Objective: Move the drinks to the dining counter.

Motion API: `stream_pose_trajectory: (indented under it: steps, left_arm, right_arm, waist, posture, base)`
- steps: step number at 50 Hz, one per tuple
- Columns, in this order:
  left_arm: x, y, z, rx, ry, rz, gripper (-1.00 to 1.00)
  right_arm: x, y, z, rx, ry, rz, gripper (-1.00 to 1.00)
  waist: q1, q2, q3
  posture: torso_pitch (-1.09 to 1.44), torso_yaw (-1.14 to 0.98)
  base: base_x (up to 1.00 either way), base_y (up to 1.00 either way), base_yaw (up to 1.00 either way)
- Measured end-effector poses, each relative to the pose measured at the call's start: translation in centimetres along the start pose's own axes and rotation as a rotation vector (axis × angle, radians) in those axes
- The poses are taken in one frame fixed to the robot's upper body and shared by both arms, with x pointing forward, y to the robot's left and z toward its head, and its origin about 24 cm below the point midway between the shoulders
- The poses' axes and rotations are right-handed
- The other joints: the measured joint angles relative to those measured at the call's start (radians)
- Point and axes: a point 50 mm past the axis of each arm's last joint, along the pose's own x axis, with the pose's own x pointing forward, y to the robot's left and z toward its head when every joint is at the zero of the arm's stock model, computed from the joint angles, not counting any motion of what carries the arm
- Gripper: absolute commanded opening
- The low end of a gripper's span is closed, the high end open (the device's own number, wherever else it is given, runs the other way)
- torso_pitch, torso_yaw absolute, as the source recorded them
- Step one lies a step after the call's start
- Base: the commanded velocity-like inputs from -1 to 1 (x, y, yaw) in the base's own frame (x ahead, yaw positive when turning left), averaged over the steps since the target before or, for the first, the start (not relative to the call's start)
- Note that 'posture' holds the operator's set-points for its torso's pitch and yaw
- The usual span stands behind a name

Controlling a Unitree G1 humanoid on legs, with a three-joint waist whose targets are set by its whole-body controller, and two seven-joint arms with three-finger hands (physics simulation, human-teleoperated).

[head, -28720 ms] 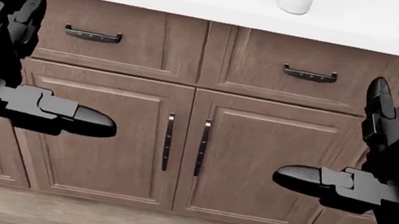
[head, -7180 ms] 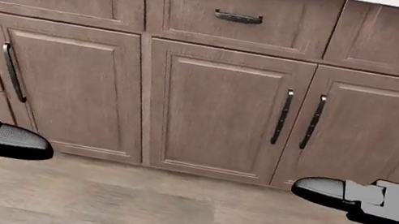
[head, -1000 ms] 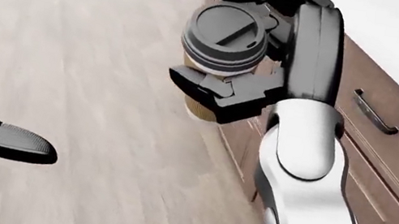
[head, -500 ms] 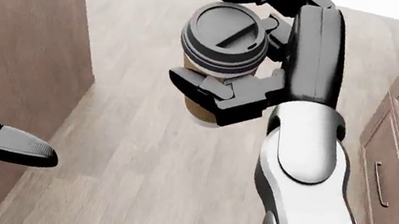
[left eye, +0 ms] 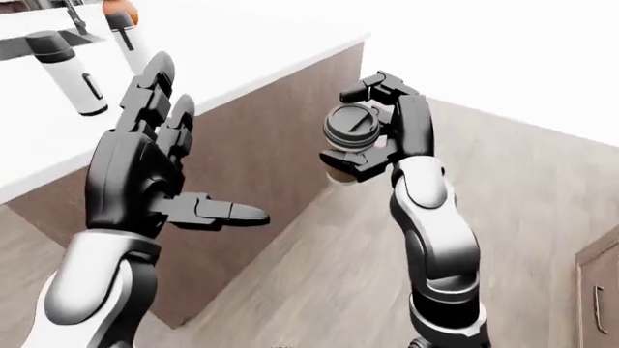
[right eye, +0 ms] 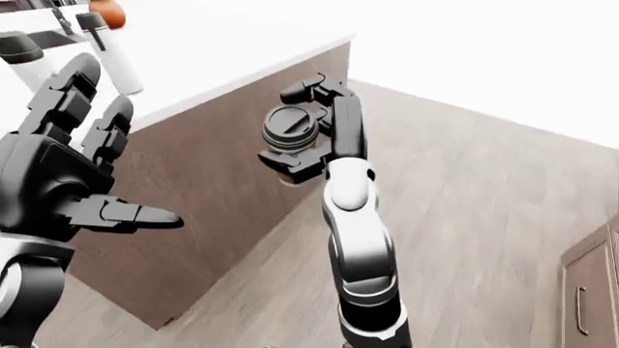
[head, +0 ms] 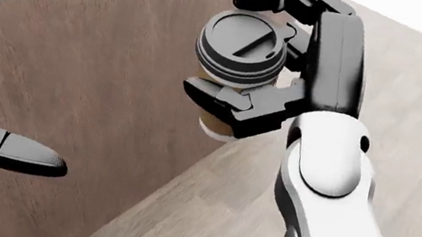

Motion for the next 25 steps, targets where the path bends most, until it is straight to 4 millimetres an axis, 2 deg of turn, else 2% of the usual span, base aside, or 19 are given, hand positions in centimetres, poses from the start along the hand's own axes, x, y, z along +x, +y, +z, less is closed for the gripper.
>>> stream_pose_trajectory:
  steps: [4, 6, 7, 8, 10, 13, 19, 21, 23, 25]
  left_arm:
    - [-0.03, -0.17, 0.39, 0.003, -0.02, -0.01, 1.0]
    - [0.07, -0.14, 0.5, 0.003, -0.024, -0.012, 1.0]
    - [0.08, -0.2, 0.52, -0.004, -0.025, -0.016, 1.0]
    - [0.04, -0.32, 0.39, -0.01, -0.016, -0.025, 1.0]
    - [0.0, -0.36, 0.27, -0.01, 0.002, -0.038, 1.0]
    - [-0.03, -0.12, 0.5, -0.006, -0.008, -0.027, 1.0]
    - [-0.01, -0.52, 0.65, -0.005, -0.03, -0.042, 1.0]
    - [0.06, -0.53, 0.63, -0.005, -0.031, -0.043, 1.0]
    - [0.16, -0.2, 0.3, -0.006, -0.009, -0.025, 1.0]
    - [0.16, 0.22, -0.02, -0.004, 0.016, 0.002, 1.0]
  right_arm:
    - [-0.06, -0.42, 0.69, 0.004, -0.038, -0.022, -1.0]
    - [-0.08, -0.46, 0.85, 0.003, -0.044, -0.023, -1.0]
    - [-0.1, -0.61, 0.92, 0.0, -0.046, -0.027, -1.0]
    - [-0.13, -0.83, 0.76, -0.003, -0.039, -0.036, -1.0]
    - [-0.14, -1.1, 0.32, -0.008, -0.013, -0.052, -1.0]
    - [-0.11, -0.99, 0.49, -0.013, -0.008, -0.049, -1.0]
    - [-0.1, -1.14, 0.96, -0.01, -0.038, -0.047, -1.0]
    - [-0.01, -1.17, 1.08, -0.009, -0.042, -0.047, -1.0]
    - [-0.09, -0.8, 0.89, -0.008, -0.031, -0.032, -1.0]
    - [-0.14, -0.22, 0.54, -0.011, -0.006, -0.002, -1.0]
  waist:
    - [-0.012, -0.047, 0.014]
    - [-0.02, -0.085, 0.01]
    - [-0.032, -0.091, 0.007]
    - [-0.039, -0.085, 0.015]
    - [-0.033, -0.087, 0.015]
    - [-0.029, -0.061, 0.007]
    - [-0.042, 0.018, 0.004]
    - [-0.038, 0.055, -0.003]
    - [-0.023, 0.048, 0.012]
    - [-0.005, 0.047, 0.005]
  posture:
    - [0.0, 0.0]
    - [0.0, 0.0]
    - [0.0, 0.0]
    - [0.0, 0.0]
    - [0.0, 0.0]
    - [0.0, 0.0]
    - [0.0, 0.0]
    - [0.0, 0.0]
    - [0.0, 0.0]
    - [0.0, 0.0]
  base:
    - [0.12, 0.0, 1.0]
    - [0.13, 0.0, 1.0]
    - [0.13, 0.0, 1.0]
    - [0.12, 0.0, 1.0]
    - [0.13, 0.0, 1.0]
    - [0.14, 0.0, 1.0]
    - [0.14, 0.0, 1.0]
    - [0.13, 0.0, 1.0]
    - [0.13, 0.0, 1.0]
    - [0.14, 0.0, 1.0]
